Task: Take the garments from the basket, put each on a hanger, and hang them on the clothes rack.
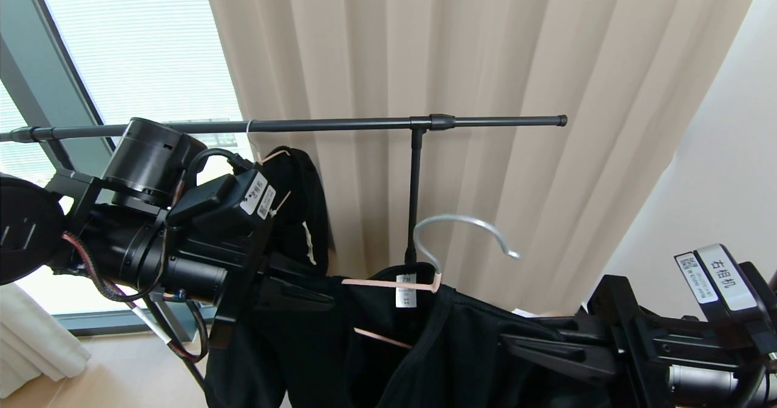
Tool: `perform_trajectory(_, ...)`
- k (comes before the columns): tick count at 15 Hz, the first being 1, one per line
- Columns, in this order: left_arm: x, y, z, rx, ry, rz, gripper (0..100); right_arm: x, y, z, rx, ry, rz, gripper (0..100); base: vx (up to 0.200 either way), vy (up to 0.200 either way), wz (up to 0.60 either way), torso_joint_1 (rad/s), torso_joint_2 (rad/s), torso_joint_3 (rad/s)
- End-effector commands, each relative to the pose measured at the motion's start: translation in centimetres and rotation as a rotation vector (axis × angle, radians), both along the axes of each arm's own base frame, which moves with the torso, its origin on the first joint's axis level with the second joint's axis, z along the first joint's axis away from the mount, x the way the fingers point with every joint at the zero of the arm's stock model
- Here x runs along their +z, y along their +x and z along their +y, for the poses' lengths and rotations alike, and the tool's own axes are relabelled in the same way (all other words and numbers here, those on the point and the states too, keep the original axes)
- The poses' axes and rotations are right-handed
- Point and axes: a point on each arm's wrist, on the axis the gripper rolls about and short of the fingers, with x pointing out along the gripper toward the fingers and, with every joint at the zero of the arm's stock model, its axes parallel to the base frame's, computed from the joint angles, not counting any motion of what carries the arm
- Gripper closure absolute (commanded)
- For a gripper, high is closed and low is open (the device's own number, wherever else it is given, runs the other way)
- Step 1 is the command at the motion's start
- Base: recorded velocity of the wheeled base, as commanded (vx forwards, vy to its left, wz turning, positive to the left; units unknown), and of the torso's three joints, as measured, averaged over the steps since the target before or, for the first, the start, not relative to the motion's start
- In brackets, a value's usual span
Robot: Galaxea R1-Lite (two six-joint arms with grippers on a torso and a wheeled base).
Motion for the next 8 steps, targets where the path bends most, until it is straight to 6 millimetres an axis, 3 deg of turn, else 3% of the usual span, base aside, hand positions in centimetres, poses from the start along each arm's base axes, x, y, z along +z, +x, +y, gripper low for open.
perform_trajectory(1,0.13,-0.02,0.01,0.000,-0.003,-0.006,100,0.13,-0.05,-0.02,0.001,0.003,-0.004,100,0.000,0.000,0.00,0.000,0.00,0.000)
perform_trajectory(8,0.25,-0.09,0.08,0.002,-0.005,-0.010,100,-0.02,-0.24,-0.20,-0.004,-0.001,0.008,100,0.000,0.000,0.00,0.000,0.00,0.000)
